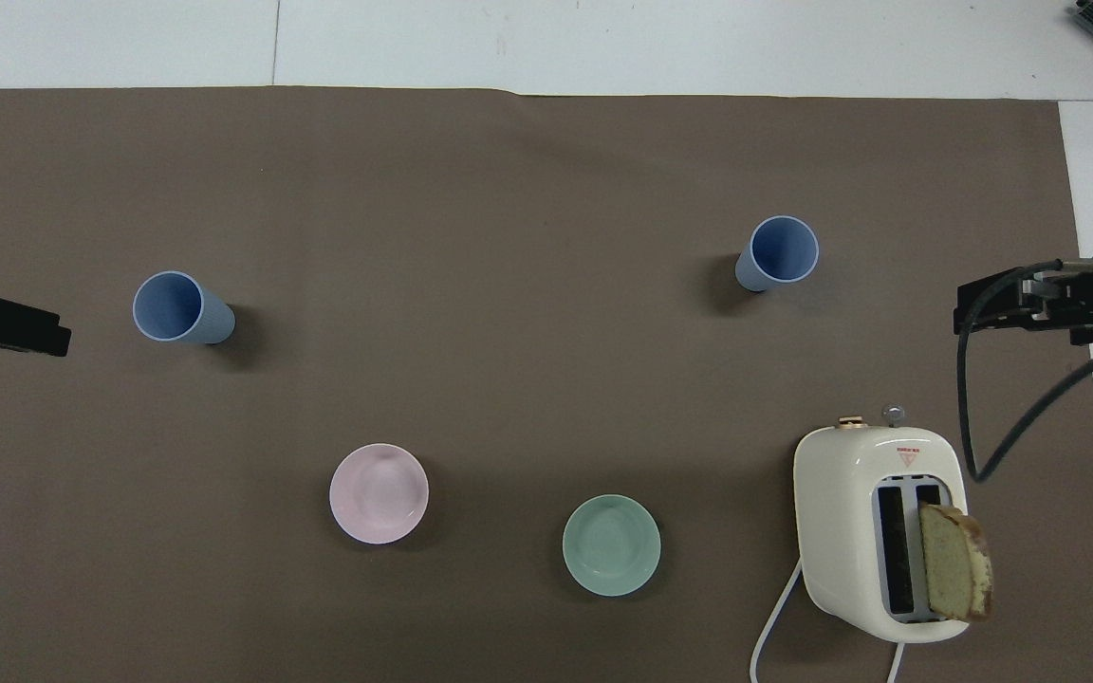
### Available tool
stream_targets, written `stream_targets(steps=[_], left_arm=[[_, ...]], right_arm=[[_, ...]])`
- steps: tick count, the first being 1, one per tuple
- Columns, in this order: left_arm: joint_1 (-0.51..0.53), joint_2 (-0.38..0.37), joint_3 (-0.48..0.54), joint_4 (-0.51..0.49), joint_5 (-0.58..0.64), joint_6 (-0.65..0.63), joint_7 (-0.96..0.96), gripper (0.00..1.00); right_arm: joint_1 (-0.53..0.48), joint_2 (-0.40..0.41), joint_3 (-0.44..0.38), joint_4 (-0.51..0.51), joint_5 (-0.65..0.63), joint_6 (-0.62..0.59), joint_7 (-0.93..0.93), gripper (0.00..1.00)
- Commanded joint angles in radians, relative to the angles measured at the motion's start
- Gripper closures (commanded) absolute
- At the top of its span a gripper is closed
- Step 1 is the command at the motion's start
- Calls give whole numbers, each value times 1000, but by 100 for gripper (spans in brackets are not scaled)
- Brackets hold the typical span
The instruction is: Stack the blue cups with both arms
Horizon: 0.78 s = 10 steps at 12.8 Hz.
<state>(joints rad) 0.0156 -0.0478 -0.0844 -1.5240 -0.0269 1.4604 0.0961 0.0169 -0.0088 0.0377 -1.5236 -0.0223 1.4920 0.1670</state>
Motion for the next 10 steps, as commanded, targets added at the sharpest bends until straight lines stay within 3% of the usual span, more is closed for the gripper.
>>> stream_targets(steps=[1,10], left_arm=[[-8,-26,6,-31,-8,23,1,0],[-11,-24,3,-31,-10,40,-9,0]], right_arm=[[-15,-17,5,-18,1,16,-17,0],[-17,-17,5,-18,1,14,-18,0]])
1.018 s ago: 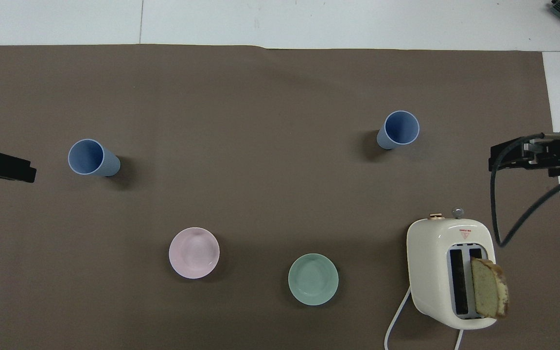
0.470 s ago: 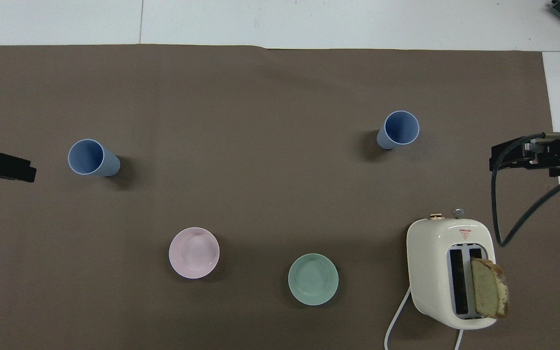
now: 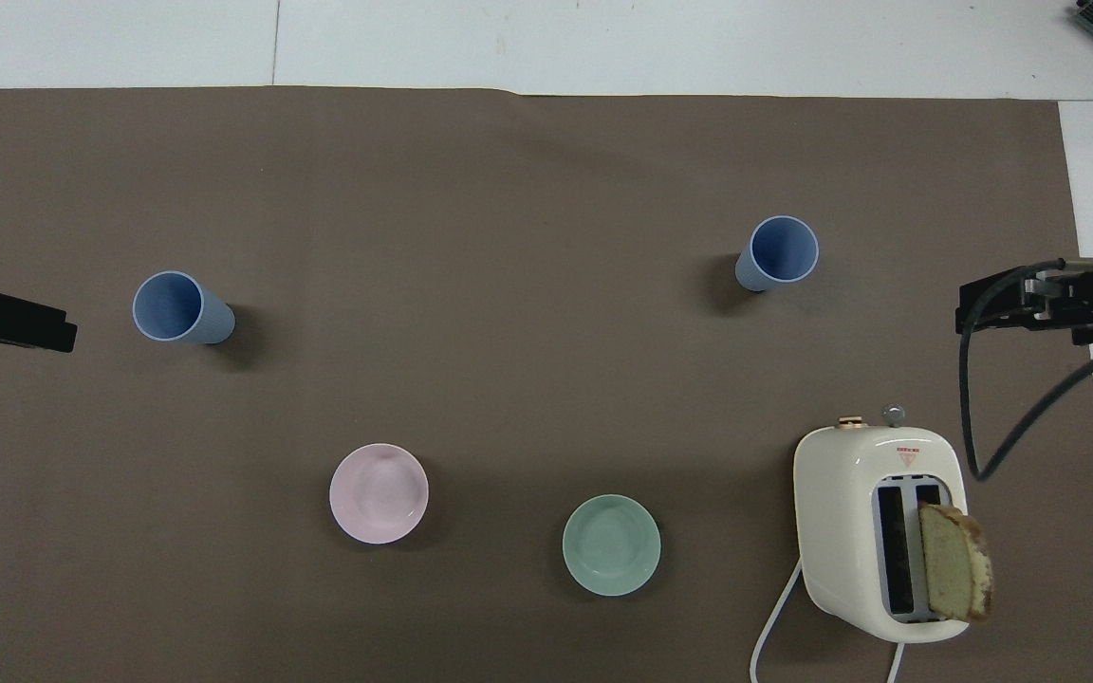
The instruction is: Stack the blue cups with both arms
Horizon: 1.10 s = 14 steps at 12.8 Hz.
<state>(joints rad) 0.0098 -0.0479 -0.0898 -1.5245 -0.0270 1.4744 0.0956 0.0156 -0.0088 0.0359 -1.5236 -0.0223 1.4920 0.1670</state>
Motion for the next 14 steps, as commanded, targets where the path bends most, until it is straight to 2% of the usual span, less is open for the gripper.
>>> stream_targets(steps=[1,3,6,11,13,14], left_arm=[[4,-23,10,-34,-10,29,-8,0],[9,-4,15,-92,-10,110,-11,0],[31,34,16,-245,-10,335,-132,0],[117,201,16,-250,-10,533,-135,0],[133,247,16,-255,-10,547,-155,0],[131,247,16,-275,-10,549,-180,0]], right_arm=[[-16,-17,7,-20,1,14,-18,0],[-16,-17,9,-18,1,16,-18,0],[-16,-17,7,-18,1,14,-17,0],[-16,-17,7,-20,1,17,-15,0],[-16,-17,7,-20,1,16,-17,0],[-16,-17,7,-20,1,16,-20,0]])
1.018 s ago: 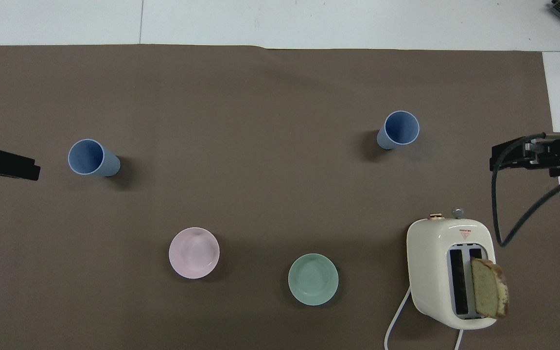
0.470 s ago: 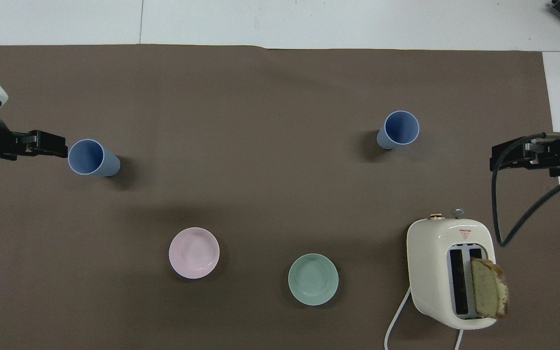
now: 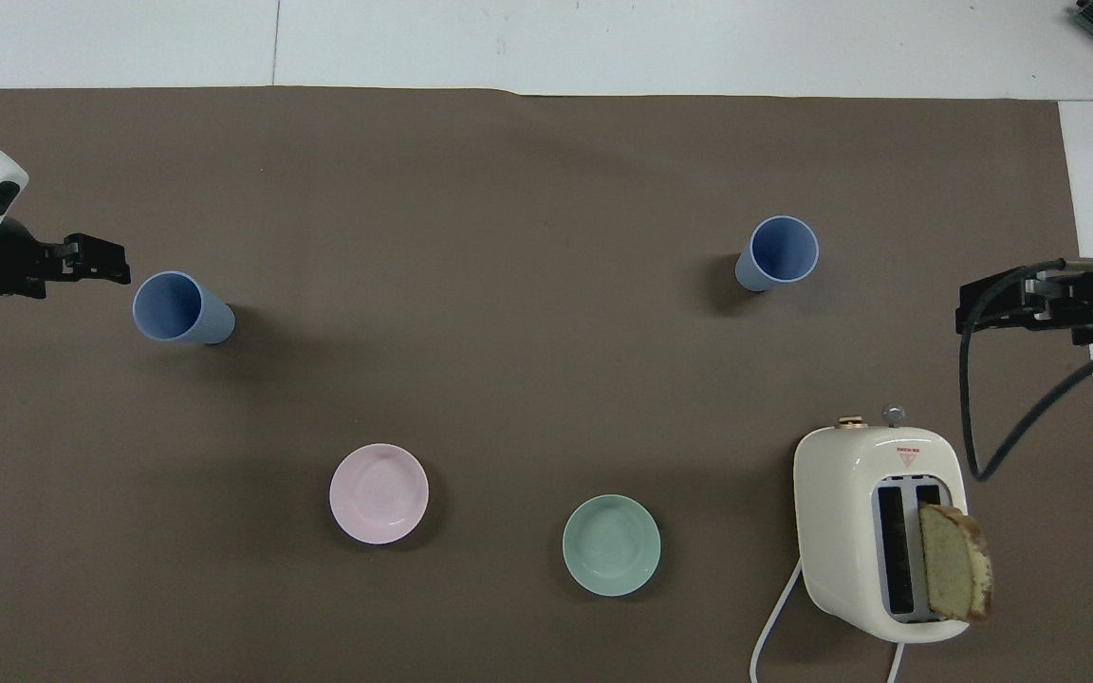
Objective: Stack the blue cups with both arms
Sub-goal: 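Reach the left gripper to the nearby blue cup and grasp it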
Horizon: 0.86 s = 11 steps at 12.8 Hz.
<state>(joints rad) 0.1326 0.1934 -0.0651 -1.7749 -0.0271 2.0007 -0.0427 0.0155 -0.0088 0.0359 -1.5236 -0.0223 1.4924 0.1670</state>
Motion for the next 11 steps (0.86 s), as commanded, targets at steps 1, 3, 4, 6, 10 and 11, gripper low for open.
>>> stream_targets(steps=[1,3,4,6,10,11], left_arm=[[7,5,-9,-47,-10,35,-58,0],[2,12,-9,-101,-10,97,-66,0],[5,12,-10,-119,-10,124,-65,0],[-4,30,-9,-123,-10,132,-65,0],[-8,38,-10,-167,-10,170,-66,0],[-10,38,-10,-167,-10,174,-68,0]], right_arm=[[-16,-17,7,-20,1,16,-20,0],[-16,-17,7,-18,1,16,-21,0],[-16,-16,7,-18,1,17,-20,0],[-16,-16,7,-17,1,17,-14,0],[-14,-16,10,-17,-18,17,-18,0],[-14,-16,10,-17,-18,19,-17,0]])
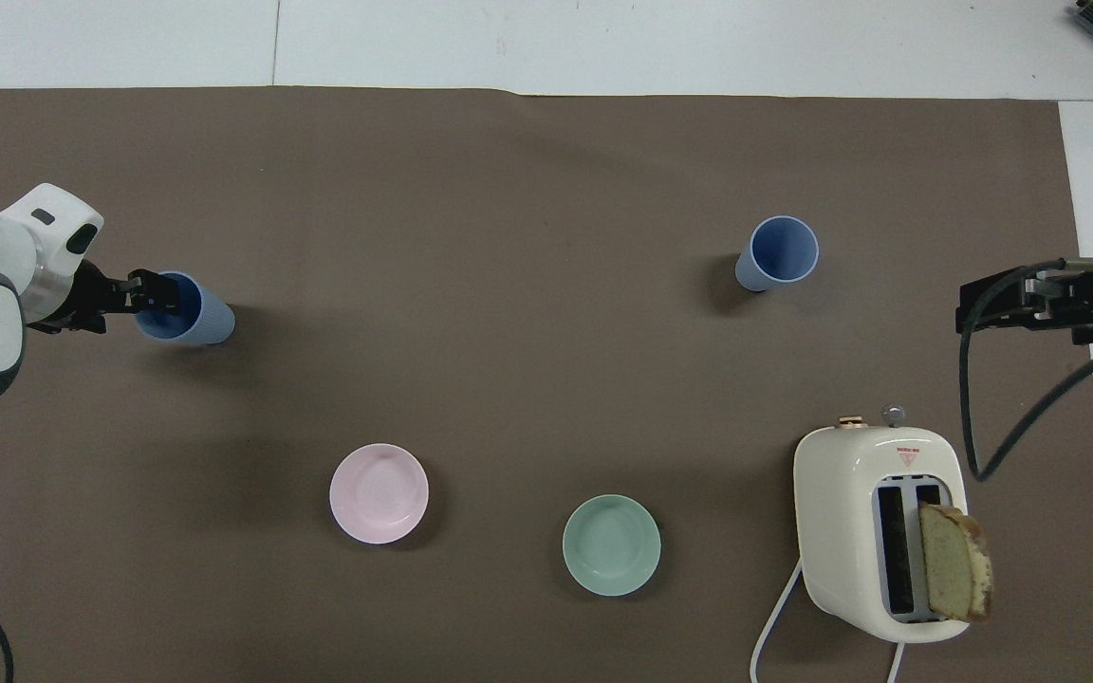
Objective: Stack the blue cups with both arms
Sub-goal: 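Reach the left gripper to the nearby blue cup and grasp it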
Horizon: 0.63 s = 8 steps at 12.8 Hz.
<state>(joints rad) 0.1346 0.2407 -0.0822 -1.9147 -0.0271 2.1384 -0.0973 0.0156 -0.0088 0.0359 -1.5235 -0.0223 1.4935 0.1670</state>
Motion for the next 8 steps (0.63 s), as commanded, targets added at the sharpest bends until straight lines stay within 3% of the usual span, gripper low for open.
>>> stream_targets(steps=[1,2,3,4,8], left_arm=[[-12,-8,7,-27,-10,37,-27,21],[-12,-8,7,-27,-10,37,-39,61],[-12,-8,7,-24,-13,34,-44,92],[-13,-8,7,-24,-17,35,-47,100],[-13,15,5,40,-62,20,-53,100]], right_arm=[[-14,-16,10,-17,-16,16,-18,0],[-14,-17,10,-18,-15,16,-18,0],[-14,-17,9,-20,-15,16,-21,0],[-14,-17,9,-20,-13,16,-21,0],[-14,-19,9,-20,-5,13,-23,0]])
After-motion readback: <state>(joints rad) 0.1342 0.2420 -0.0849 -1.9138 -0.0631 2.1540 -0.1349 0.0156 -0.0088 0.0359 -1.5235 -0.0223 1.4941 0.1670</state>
